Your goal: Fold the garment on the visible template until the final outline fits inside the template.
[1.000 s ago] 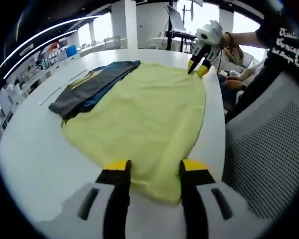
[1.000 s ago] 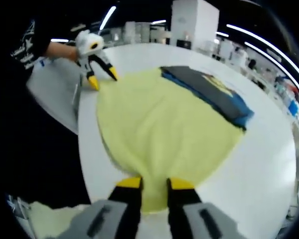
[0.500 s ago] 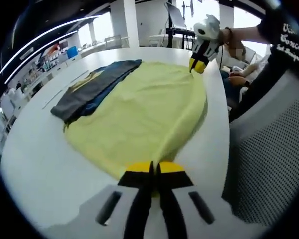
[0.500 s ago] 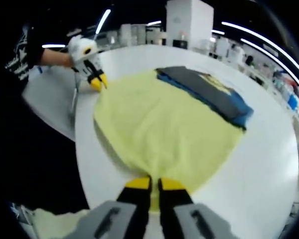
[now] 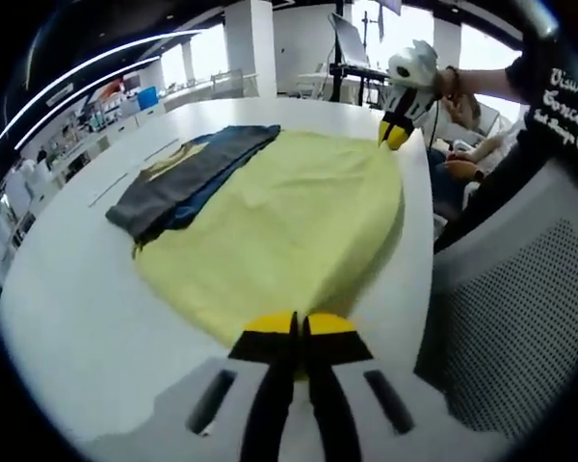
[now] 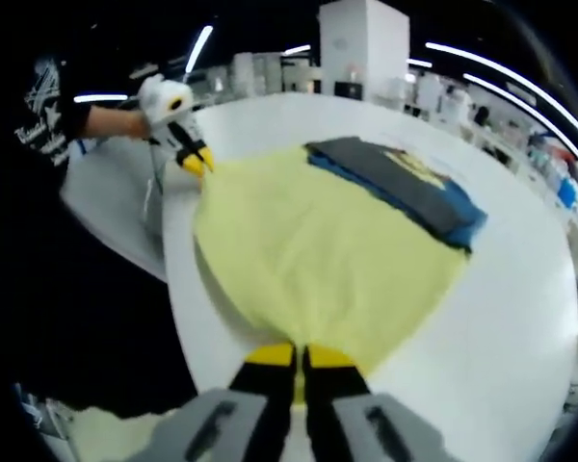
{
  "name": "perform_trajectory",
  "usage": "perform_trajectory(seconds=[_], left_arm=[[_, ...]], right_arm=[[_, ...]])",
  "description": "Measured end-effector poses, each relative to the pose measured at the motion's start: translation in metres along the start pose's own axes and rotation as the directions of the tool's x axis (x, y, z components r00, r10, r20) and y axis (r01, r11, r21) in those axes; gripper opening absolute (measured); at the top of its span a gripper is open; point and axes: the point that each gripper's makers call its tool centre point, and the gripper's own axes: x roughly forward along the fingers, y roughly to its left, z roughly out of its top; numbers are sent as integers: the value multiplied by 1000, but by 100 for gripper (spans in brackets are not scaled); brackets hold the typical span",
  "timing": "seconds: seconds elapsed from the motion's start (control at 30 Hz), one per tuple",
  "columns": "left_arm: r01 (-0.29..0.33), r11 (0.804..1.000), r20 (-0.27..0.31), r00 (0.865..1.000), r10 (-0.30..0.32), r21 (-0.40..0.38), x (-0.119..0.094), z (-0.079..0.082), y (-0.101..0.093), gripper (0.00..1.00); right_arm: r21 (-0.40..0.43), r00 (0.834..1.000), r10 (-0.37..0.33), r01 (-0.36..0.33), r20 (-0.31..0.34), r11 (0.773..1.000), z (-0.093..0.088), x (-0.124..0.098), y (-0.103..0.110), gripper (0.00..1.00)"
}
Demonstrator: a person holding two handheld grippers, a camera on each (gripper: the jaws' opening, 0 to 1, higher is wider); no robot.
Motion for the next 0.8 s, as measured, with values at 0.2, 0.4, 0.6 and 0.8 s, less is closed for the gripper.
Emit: perform_trajectory(seconds=[0.2,0.4,0.6,0.8], left_arm=[[5,1000,-18,1000,-5,3,-5,-4,-10,0],[12,999,-22,1000,-12,-31,-16,-5,-18,0],[13,996,2,1000,-13,-92,-27,-3,-28,0],[16,991,19,1000,-14,-135,-37,-3,-39,0]], right_arm=[[5,1000,16,-16,15,1000,5,-7,12,0],[79,996,64,-69,62,994,14,-14,30,0],[88,992,97,-104,75,991,18,-23,42,0],[76,991,121,-126,65,989,17,-31,56,0]])
